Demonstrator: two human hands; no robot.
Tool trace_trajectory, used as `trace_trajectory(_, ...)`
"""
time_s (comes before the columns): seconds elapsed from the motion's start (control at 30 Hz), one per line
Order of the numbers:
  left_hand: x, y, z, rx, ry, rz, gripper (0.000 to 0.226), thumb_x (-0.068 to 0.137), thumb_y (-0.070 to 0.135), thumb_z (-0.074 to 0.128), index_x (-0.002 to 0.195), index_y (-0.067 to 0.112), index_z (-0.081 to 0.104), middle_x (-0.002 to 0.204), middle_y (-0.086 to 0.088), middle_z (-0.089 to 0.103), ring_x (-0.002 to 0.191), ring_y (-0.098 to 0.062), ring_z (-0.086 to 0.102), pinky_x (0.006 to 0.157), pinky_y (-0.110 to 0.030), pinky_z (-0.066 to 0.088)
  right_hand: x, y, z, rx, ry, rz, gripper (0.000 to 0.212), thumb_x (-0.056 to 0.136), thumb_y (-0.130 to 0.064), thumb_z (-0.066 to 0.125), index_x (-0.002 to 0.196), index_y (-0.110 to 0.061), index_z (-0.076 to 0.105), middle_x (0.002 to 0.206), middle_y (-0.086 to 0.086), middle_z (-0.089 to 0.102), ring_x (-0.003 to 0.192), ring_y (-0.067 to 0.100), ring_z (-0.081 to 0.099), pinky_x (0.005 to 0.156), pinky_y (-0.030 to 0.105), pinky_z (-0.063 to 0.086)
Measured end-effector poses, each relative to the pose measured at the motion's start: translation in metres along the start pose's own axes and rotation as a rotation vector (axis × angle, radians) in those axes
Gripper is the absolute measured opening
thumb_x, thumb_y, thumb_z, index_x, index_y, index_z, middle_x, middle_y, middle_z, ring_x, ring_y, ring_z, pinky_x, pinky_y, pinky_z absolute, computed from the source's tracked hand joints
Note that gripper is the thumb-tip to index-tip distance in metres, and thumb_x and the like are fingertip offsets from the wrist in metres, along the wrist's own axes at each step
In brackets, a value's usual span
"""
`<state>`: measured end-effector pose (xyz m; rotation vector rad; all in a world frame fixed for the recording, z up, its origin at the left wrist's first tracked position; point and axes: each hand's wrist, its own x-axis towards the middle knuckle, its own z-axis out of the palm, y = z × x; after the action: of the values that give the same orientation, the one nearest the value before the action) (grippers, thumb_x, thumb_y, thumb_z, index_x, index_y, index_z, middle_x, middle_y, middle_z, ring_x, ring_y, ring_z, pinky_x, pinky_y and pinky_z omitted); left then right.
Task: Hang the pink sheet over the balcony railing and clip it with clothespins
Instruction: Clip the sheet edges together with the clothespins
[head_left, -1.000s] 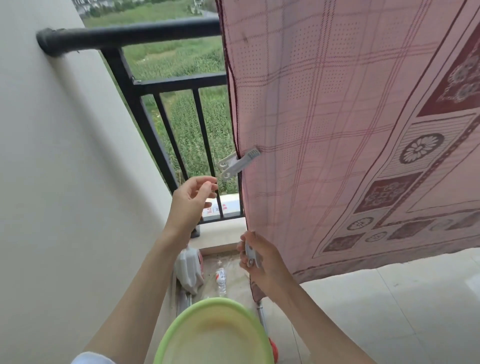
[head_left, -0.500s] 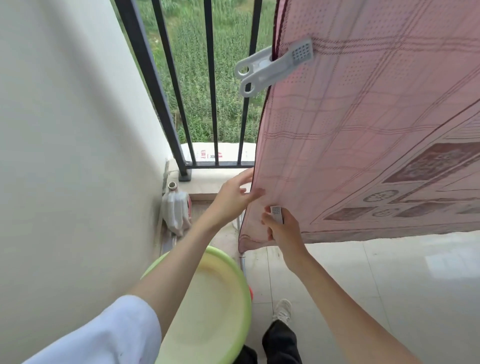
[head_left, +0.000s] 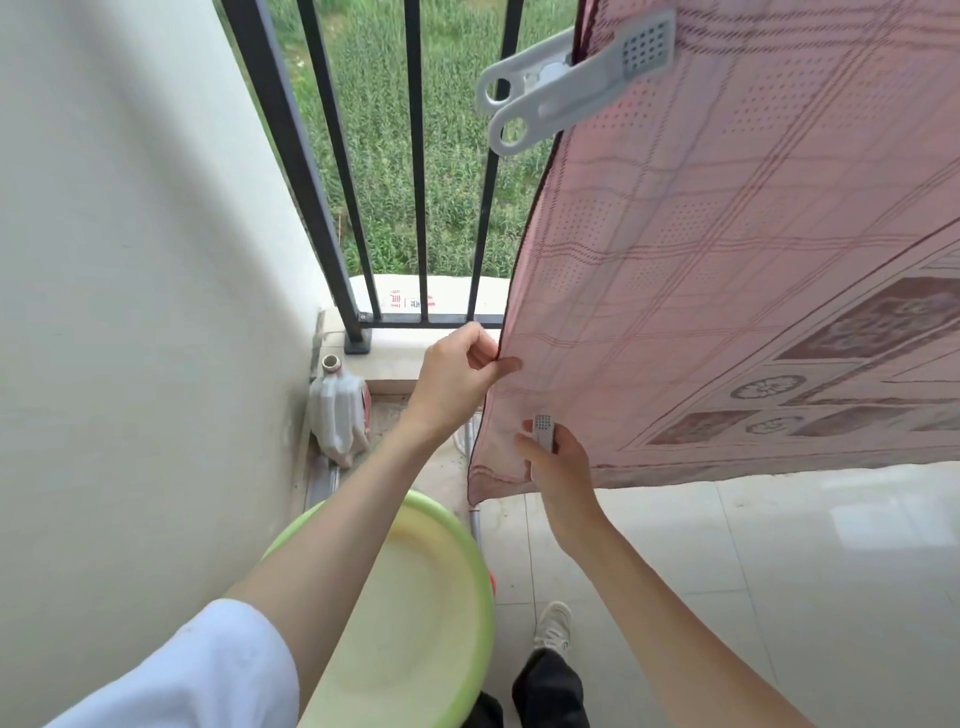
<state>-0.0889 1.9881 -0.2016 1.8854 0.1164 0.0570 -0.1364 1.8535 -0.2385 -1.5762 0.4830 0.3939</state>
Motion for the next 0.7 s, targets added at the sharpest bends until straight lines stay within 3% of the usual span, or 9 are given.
trace_trajectory(0.1, 0.006, -0.001, 0.003, -0.005, 0.011, 0.001, 0.033, 0.073, 0.021, 0.075, 0.063, 0.021, 0.044, 0.064, 0.004, 0.052, 0.06, -0.009, 0.046, 0.057, -0.019, 0.037, 0.002, 0.012, 0.015, -0.119, 0.032, -0.036, 0.011, 0.081, -0.014, 0.063, 0.091, -0.014, 0.057, 0.069, -0.004, 0.05, 0.064, 0.014, 0.046, 0.055, 0.019, 0.038)
trace_trajectory(0.2, 0.012, -0.004, 0.005, -0.035, -0.035, 0.011, 0.03, 0.074, 0.016, 0.073, 0.065, 0.019, 0.045, 0.065, 0.003, 0.05, 0.062, -0.009, 0.046, 0.06, -0.02, 0.039, 0.011, 0.017, 0.024, -0.469, 0.116, -0.231, 0.021, 0.084, -0.027, 0.061, 0.101, -0.017, 0.054, 0.076, -0.005, 0.06, 0.074, 0.022, 0.055, 0.062, 0.029, 0.039)
trace_trajectory(0.3, 0.017, -0.013, 0.006, -0.016, -0.147, 0.038, 0.011, 0.078, 0.004, 0.066, 0.084, 0.0, 0.058, 0.085, -0.022, 0.058, 0.082, -0.031, 0.057, 0.078, -0.042, 0.051, 0.026, 0.014, 0.027, -0.748, 0.246, -0.354, 0.029, 0.088, -0.039, 0.054, 0.098, -0.012, 0.056, 0.086, 0.008, 0.068, 0.081, 0.032, 0.059, 0.064, 0.032, 0.034)
trace_trajectory(0.37, 0.019, -0.024, 0.008, 0.043, -0.185, 0.053, 0.011, 0.079, -0.001, 0.064, 0.089, -0.003, 0.063, 0.097, -0.025, 0.056, 0.093, -0.036, 0.057, 0.084, -0.043, 0.051, 0.032, 0.016, 0.028, -0.757, 0.299, -0.336, 0.031, 0.088, -0.04, 0.053, 0.091, -0.01, 0.058, 0.085, 0.013, 0.069, 0.082, 0.036, 0.06, 0.063, 0.033, 0.032)
trace_trajectory(0.5, 0.016, -0.048, 0.01, 0.086, -0.218, -0.001, 0.011, 0.078, 0.002, 0.066, 0.088, -0.002, 0.066, 0.087, -0.003, 0.06, 0.083, -0.019, 0.061, 0.082, -0.031, 0.052, 0.033, 0.037, 0.021, -0.641, 0.234, -0.184, 0.029, 0.088, -0.038, 0.053, 0.104, -0.014, 0.059, 0.088, 0.008, 0.068, 0.085, 0.032, 0.06, 0.069, 0.034, 0.043)
trace_trajectory(0.6, 0.015, -0.06, 0.012, 0.086, -0.206, -0.082, 0.017, 0.077, 0.009, 0.07, 0.087, -0.002, 0.062, 0.085, -0.005, 0.067, 0.084, -0.019, 0.067, 0.081, -0.033, 0.054, 0.034, 0.049, 0.014, -0.514, 0.089, -0.136, 0.02, 0.086, -0.03, 0.058, 0.1, -0.016, 0.053, 0.072, -0.005, 0.056, 0.066, 0.018, 0.052, 0.053, 0.018, 0.039)
trace_trajectory(0.7, 0.018, -0.064, 0.015, 0.115, -0.164, -0.061, 0.017, 0.075, 0.01, 0.072, 0.075, 0.007, 0.055, 0.075, 0.004, 0.064, 0.074, -0.015, 0.064, 0.071, -0.025, 0.053, 0.038, 0.056, 0.015, -0.269, 0.012, 0.0, 0.012, 0.085, -0.013, 0.055, 0.092, -0.01, 0.046, 0.069, -0.001, 0.045, 0.057, 0.013, 0.041, 0.041, 0.012, 0.033)
